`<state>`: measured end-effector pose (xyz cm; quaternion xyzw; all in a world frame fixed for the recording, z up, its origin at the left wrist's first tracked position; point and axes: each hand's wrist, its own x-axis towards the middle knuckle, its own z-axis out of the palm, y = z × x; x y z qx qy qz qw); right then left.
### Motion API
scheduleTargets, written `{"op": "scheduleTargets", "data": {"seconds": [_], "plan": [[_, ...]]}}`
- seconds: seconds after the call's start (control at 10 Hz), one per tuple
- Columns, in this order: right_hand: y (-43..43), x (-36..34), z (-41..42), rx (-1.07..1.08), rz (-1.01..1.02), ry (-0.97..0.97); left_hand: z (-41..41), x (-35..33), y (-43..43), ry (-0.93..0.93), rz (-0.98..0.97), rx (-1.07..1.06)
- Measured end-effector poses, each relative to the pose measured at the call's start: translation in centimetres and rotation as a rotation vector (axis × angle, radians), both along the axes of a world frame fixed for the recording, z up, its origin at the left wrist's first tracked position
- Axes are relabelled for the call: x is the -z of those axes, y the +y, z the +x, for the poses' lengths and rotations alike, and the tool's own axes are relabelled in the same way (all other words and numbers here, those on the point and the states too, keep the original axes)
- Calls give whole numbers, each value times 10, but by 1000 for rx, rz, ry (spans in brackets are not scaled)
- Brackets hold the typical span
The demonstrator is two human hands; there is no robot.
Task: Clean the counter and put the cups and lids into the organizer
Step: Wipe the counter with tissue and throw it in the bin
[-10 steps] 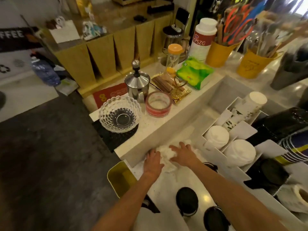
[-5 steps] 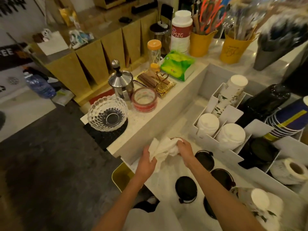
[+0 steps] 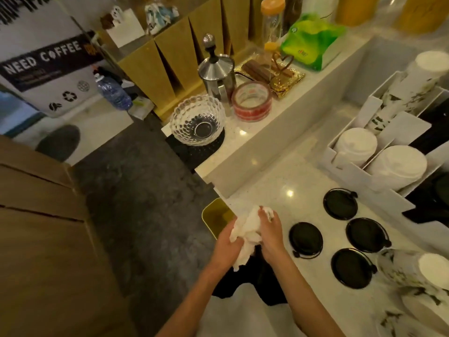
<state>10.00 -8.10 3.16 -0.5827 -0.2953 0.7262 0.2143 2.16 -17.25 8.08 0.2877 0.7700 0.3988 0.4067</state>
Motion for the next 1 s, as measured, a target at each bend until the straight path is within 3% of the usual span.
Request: {"op": "scheduleTargets", "data": {"seconds": [0.1, 0.2, 0.3, 0.4, 0.5, 0.6, 0.7, 0.8, 0.9, 1.0], "plan": [[-4, 7, 1, 93, -139, 64, -12, 0, -30, -92, -92, -172], [-16, 0, -11, 52, -214, 169, -27, -2, -44, -214, -97, -427], [-53, -25, -46, -180, -50, -57, -38, -3, -48, -296, -32, -552], [-82, -24, -75, -128, -313, 324, -46, -2, -55, -271, -61, -517], [-94, -4, -102, -484, -293, 2, -70, 7, -64, -244, -136, -488], [-100, 7, -133, -373, -428, 70, -106, 22, -80, -206, -197, -444], [-109, 12, -167, -364, -316, -42, -146, 28, -100, -197, -106, -520], [-111, 25, -185, -204, -303, -128, -188, 38, -124, -264, -45, -655], [-111, 46, -191, -214, -242, -202, -230, 60, -144, -457, 6, -753], [-118, 67, -188, -371, -216, -348, -256, 93, -158, -523, -107, -765]]}}
